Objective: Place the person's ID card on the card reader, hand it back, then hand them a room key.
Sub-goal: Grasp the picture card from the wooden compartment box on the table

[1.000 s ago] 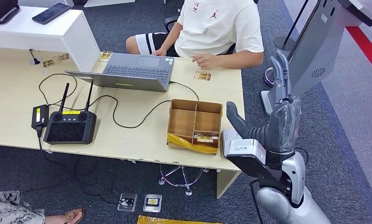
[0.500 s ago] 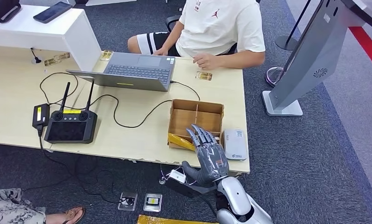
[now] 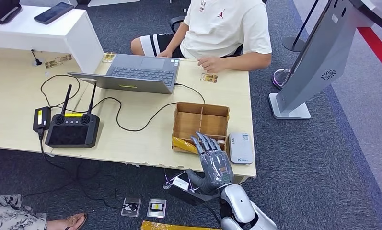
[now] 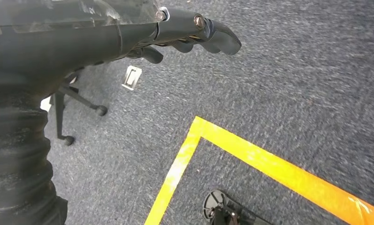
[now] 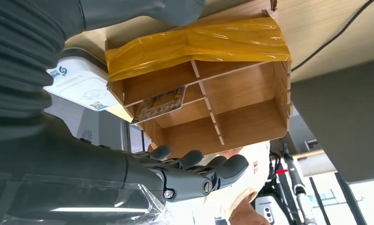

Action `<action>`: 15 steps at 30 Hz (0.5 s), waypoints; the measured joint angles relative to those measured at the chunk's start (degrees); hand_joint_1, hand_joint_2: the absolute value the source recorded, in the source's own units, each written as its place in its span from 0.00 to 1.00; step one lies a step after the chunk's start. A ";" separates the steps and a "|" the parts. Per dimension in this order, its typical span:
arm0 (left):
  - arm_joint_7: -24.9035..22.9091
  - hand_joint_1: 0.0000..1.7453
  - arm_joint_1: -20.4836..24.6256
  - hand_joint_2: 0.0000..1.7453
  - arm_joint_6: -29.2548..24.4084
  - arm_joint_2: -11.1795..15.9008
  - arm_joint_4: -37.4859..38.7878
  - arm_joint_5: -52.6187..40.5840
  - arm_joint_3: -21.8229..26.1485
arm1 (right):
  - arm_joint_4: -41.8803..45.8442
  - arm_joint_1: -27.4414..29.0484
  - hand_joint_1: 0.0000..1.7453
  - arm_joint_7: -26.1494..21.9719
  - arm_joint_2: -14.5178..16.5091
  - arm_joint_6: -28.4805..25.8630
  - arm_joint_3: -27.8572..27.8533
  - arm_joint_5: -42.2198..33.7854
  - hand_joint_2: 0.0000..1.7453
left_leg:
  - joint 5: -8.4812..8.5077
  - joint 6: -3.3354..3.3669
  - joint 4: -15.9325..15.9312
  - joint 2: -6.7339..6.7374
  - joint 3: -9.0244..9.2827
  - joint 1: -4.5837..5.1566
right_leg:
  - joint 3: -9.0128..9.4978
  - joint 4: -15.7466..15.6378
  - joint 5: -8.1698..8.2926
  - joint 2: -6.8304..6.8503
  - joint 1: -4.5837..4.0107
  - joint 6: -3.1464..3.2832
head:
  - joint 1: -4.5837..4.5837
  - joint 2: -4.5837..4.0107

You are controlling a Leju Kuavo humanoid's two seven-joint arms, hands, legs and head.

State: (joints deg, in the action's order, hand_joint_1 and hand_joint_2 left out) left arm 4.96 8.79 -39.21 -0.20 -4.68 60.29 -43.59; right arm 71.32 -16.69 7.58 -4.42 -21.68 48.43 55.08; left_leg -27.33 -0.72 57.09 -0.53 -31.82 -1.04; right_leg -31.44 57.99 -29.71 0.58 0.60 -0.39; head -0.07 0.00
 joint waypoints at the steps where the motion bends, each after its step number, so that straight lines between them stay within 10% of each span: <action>1: -0.03 0.00 -0.01 1.00 0.00 -0.07 0.33 0.10 0.25 | -0.01 0.00 0.00 -0.39 0.14 -0.52 0.00 0.05 1.00 | 0.00 0.00 0.00 0.00 0.00 0.00 | 0.00 0.00 0.00 0.00 0.00 0.00 | 0.00 0.00; 9: -0.84 0.00 -0.31 1.00 0.00 -0.14 2.29 0.23 1.27 | 0.53 -0.60 0.00 -3.00 1.58 -12.54 -0.20 0.22 1.00 | 0.00 0.00 0.00 0.02 0.01 0.00 | 0.01 0.00 0.00 0.00 0.00 0.00 | 0.01 0.00; 15: -0.87 0.00 -0.46 1.00 0.00 -0.07 2.99 -0.09 1.85 | 1.81 -1.33 0.00 -3.05 2.19 -11.20 -0.25 -0.51 1.00 | 0.00 0.00 0.00 0.03 0.02 0.00 | 0.02 0.00 0.01 -0.01 0.00 0.00 | 0.00 0.00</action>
State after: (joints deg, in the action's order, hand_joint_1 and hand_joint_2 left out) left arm 4.09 8.32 -39.21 -0.26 -1.69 60.20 -41.74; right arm 73.14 -18.02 4.54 -2.22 -32.88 48.18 54.56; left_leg -27.33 -0.72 57.09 -0.50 -31.80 -1.04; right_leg -31.41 58.00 -29.71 0.57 0.60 -0.39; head -0.07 0.00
